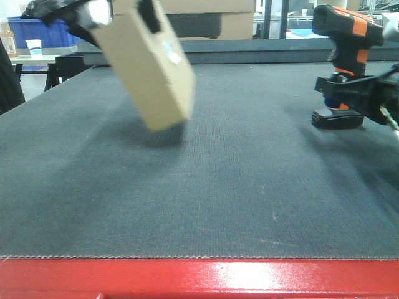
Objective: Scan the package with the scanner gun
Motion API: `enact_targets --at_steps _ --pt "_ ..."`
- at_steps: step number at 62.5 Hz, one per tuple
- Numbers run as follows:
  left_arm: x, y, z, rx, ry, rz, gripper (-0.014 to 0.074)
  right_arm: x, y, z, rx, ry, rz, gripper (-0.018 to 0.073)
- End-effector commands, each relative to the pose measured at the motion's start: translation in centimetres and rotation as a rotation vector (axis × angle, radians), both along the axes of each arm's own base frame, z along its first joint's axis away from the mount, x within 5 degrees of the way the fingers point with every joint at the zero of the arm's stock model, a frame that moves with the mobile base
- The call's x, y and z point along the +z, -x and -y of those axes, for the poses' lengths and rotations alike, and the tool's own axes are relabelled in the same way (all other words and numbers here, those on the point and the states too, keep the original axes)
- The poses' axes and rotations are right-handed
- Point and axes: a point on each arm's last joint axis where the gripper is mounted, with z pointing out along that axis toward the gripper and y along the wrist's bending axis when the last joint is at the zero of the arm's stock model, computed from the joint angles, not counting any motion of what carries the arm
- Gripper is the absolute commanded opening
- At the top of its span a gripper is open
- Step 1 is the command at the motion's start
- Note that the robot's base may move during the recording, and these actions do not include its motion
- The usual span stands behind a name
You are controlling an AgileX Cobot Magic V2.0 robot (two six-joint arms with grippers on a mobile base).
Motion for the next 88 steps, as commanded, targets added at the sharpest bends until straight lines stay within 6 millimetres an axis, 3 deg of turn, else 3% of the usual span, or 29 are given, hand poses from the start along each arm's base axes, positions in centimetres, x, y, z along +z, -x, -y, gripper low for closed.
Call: enact_targets --at_steps 1,18,26,34,75,82,88 --pt "1.9 0.4 -2.6 0.04 -0.062 0.055 -0.0111 0.7 0.9 0.0 0.009 0.002 0.027 0.0559" --pt "2.0 1.1 -9.2 0.124 -0.372 -0.039 -0.0111 2.2 3.5 0.0 0.009 0.001 0.044 0.0559" --pt "1.9 1.0 -10.6 0.11 -0.45 -0.05 -0.0111 3.0 4.8 0.0 0.009 0.001 0.053 0.0559" --pt "1.9 1.1 -10.5 0.063 -0.462 -0.051 -0.0111 3.4 5.6 0.0 0.009 0.001 0.064 0.0559" --pt "-0.9 -0.3 -9.6 0.038 -0.414 -0.123 -0.0106 3.5 5.6 0.0 0.009 0.001 0.067 0.0559" --pt "-1.4 -0.4 -9.6 0.035 -0.416 -0.142 -0.0006 3.5 5.6 0.0 0.009 0.001 0.067 0.0559" --pt "-1.4 -0.5 -9.6 0.035 -0.416 -0.144 0.0185 3.5 5.6 0.0 0.009 0.001 0.067 0.0559"
